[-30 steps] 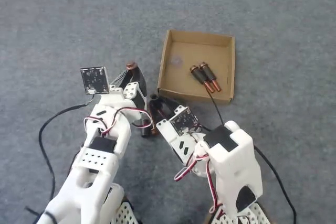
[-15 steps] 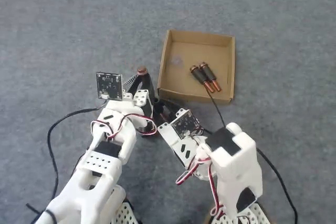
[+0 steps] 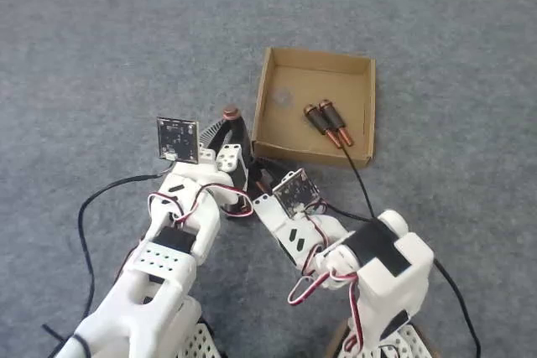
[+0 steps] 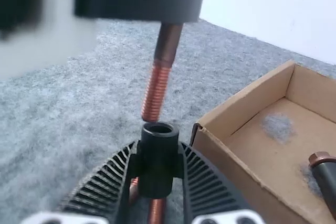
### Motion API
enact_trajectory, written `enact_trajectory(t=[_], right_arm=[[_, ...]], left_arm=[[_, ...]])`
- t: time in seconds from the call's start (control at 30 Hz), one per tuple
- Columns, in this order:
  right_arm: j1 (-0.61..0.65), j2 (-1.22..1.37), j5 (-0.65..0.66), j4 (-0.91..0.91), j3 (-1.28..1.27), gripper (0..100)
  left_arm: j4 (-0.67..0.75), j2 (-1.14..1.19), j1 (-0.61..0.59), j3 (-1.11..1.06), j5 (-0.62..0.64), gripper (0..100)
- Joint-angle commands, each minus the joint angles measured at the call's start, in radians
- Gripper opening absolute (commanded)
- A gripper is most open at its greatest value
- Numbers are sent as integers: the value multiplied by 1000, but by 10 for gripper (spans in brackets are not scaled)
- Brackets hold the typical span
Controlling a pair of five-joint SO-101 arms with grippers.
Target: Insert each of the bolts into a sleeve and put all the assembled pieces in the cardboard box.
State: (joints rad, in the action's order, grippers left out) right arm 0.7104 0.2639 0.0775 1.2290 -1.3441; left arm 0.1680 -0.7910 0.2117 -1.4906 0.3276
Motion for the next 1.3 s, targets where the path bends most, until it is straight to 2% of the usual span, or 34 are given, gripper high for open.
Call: enact_trajectory(t=[0.0, 0.5, 0.67, 0.83, 1.27], right_arm=[[-1, -73, -14, -18, -2, 6], [-24, -82, -14, -8, -9, 6], [-47, -82, -11, -18, -5, 6], [-67, -82, -6, -62, 12, 6], [-68, -88, -5, -79, 37, 6]], left_arm=[[31, -37, 8, 19, -14, 10], [31, -32, 23, 36, -11, 9], [37, 92, 31, 110, -8, 9], [101, 216, 32, 157, 28, 9], [106, 227, 18, 159, 60, 9]])
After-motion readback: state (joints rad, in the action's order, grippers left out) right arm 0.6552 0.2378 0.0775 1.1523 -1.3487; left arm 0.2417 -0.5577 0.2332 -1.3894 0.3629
